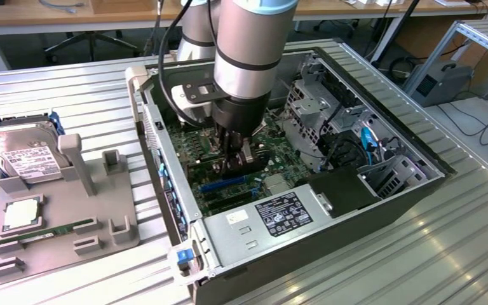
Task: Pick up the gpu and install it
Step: 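Insert the gpu into the slot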
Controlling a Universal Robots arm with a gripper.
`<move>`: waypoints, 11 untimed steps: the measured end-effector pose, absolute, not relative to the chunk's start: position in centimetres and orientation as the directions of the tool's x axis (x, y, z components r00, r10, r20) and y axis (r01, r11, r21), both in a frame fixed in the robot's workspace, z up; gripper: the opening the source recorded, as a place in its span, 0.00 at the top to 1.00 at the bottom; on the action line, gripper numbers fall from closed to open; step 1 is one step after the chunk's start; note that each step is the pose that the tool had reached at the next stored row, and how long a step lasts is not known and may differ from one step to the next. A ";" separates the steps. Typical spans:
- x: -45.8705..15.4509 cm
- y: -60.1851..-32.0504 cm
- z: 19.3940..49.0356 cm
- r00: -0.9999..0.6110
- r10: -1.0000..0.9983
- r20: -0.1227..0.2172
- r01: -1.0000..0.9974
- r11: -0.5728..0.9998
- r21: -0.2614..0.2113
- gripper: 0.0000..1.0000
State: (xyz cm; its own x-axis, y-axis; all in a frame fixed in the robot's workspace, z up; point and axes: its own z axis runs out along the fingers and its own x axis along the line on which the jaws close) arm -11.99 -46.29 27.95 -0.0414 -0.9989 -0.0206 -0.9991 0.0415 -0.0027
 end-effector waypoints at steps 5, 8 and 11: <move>-12.0 -46.2 27.7 -0.042 -0.999 -0.020 -0.999 0.042 -0.003 0.73; -12.1 -46.0 27.6 -0.042 -0.999 -0.020 -0.999 0.042 -0.003 0.73; -12.3 -45.9 27.4 -0.042 -0.999 -0.020 -0.999 0.042 -0.003 0.73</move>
State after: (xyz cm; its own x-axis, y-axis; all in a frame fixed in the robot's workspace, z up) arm -12.28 -45.88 27.35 -0.0416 -0.9989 -0.0202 -0.9991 0.0417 -0.0027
